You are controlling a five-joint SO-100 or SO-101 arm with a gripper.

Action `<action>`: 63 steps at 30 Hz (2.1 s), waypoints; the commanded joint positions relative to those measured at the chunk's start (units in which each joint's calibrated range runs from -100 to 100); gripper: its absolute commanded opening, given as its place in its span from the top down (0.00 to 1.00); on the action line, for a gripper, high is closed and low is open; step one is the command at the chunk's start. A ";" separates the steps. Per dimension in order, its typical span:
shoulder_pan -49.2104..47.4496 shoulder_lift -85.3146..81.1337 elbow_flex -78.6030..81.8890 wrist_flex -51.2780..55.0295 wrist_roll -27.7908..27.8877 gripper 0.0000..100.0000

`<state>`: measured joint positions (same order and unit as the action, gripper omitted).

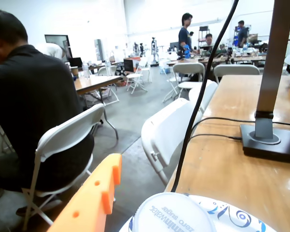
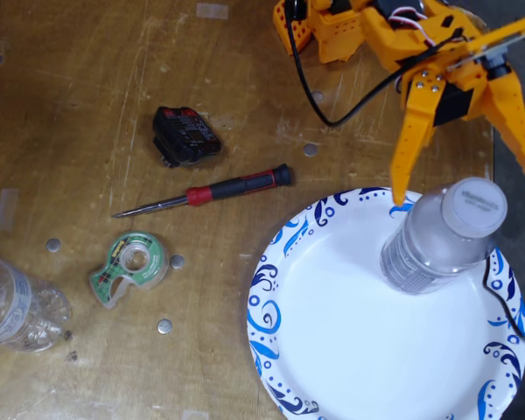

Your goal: Move the bottles to the plate

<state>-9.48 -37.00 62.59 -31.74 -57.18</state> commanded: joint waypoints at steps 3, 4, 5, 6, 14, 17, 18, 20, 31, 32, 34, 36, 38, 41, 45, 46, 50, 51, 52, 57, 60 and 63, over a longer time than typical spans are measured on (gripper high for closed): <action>1.99 -8.11 0.47 1.20 0.21 0.59; 4.14 -9.12 0.47 2.76 0.21 0.61; 5.98 -10.14 0.47 4.42 0.21 0.63; 7.81 -11.32 0.47 6.33 0.21 0.66; 21.72 -19.16 0.56 19.91 0.21 0.83; 27.00 -20.68 0.56 20.69 0.16 0.85; 29.26 -20.84 0.47 20.69 0.16 0.85; 34.66 -20.59 0.47 20.69 0.16 0.85; 53.85 -6.85 -10.70 19.73 1.20 0.84; 53.95 -4.40 -12.68 19.73 2.14 0.84; 53.85 0.40 -17.27 19.73 3.55 0.84; 53.42 5.29 -22.05 19.73 3.71 0.84; 53.31 10.77 -27.91 19.73 3.66 0.83; 53.63 20.05 -38.81 19.65 3.92 0.76; 54.17 31.68 -53.22 19.65 4.12 0.66; 54.82 34.21 -56.28 19.65 4.12 0.64; 56.43 42.81 -65.65 19.73 4.12 0.62; 57.19 44.59 -67.45 19.73 4.12 0.62; 57.62 46.27 -68.99 19.73 4.12 0.61; 60.10 54.20 -73.85 19.73 3.86 0.58; 60.21 59.00 -78.00 19.73 3.76 0.56; 60.21 64.23 -83.67 19.73 3.71 0.56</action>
<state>50.96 25.08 -13.94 -11.49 -53.22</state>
